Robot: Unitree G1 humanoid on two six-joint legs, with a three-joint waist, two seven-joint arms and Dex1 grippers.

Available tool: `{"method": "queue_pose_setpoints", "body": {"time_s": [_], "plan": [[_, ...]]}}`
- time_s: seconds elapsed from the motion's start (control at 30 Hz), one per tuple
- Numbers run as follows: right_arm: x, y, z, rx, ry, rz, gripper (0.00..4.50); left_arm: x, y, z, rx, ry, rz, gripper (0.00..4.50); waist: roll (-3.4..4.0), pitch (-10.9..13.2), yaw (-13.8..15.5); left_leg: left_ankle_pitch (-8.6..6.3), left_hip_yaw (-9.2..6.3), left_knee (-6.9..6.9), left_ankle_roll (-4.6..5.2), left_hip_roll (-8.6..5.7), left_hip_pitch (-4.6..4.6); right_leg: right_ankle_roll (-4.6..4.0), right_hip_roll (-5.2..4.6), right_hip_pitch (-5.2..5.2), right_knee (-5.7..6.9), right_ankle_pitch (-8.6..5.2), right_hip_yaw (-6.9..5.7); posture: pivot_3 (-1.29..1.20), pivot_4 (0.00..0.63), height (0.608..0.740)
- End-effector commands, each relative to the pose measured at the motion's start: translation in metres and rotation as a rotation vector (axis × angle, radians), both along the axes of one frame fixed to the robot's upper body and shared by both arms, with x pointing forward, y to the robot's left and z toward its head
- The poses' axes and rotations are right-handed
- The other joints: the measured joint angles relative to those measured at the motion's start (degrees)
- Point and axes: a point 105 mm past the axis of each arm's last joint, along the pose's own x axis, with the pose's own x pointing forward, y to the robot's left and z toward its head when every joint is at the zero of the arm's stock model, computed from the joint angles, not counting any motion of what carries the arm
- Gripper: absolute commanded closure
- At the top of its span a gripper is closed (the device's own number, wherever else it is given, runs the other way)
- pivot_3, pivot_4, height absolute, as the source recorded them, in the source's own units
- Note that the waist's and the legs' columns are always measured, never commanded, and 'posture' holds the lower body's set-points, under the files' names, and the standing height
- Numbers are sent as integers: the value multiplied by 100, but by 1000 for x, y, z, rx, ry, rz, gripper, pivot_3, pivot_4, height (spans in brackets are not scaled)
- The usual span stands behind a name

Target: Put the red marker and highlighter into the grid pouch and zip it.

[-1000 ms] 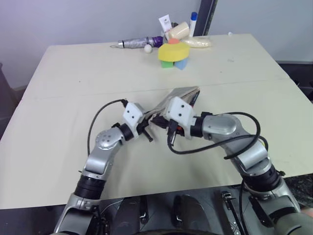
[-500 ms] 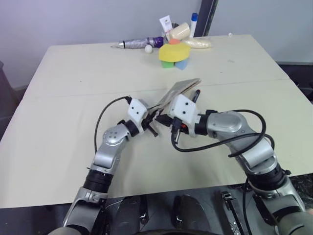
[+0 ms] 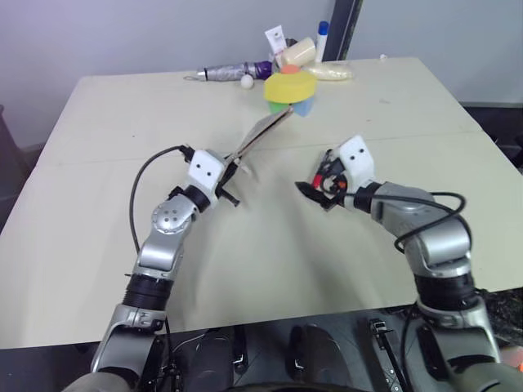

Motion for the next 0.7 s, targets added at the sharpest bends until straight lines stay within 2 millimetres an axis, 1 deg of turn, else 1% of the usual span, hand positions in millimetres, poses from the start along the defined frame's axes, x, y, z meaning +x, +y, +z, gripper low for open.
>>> {"method": "queue_pose_setpoints", "body": {"time_s": [0.03, 0.17, 0.27, 0.3, 0.37, 0.5, 0.57, 0.6, 0.7], "plan": [[20, -19, -2, 23, -39, -171, 60, -3, 0, 0, 40, -32, -10, 4500, 1, 0, 2, 1, 3, -2, -1, 0, -1, 0, 0, -3, 0, 0, 1, 0, 150, 740], [36, -22, -13, 74, -31, -266, 60, -4, -1, -4, 42, -25, -12, 4500, 2, 1, -6, 1, 5, -1, -1, -1, -8, 1, 0, -8, 0, 0, 2, 0, 150, 740], [42, -22, -19, 94, -23, -300, 60, -5, -3, -5, 39, -21, -13, 4500, 2, 1, 2, 2, 5, -1, -2, 0, -7, 1, 1, -7, 2, 0, 2, 0, 150, 740], [43, -23, -22, 104, -17, -317, 288, -5, -3, -6, 36, -18, -12, 4500, 2, 1, 1, 1, 5, -1, -2, -1, -7, 1, 1, -7, 2, 0, 2, 0, 150, 740], [44, -23, -25, 114, -10, -331, 961, -5, -4, -7, 32, -14, -12, 4500, 2, 1, -4, 1, 5, -1, -2, -1, -7, 1, 0, -7, 2, 0, 3, 0, 150, 740], [42, -22, -23, 118, -27, -327, 2973, -6, -6, -9, 27, -6, -17, 4500, 2, 1, -18, 1, 5, -2, -2, 0, -6, 2, 1, -7, 2, 0, 3, 0, 150, 740], [40, -24, -16, 104, -52, -321, 4122, -7, -8, -10, 15, 3, -31, 4500, 2, 1, -17, 1, 5, -2, -2, 1, -6, 2, 2, -7, 3, 0, 3, 0, 150, 740], [38, -25, -13, 86, -65, -313, 4152, -7, -9, -11, 9, 8, -39, 4500, 2, 1, -12, 1, 5, -2, -2, 1, -6, 2, 2, -7, 3, 0, 3, 0, 150, 740], [27, -29, 8, -20, -143, -219, 4148, -10, -14, -12, -1, 23, -77, 4500, 3, 1, 12, 1, 5, -1, -1, -2, -8, 2, -1, -8, 2, 0, 4, 0, 150, 740]]}}
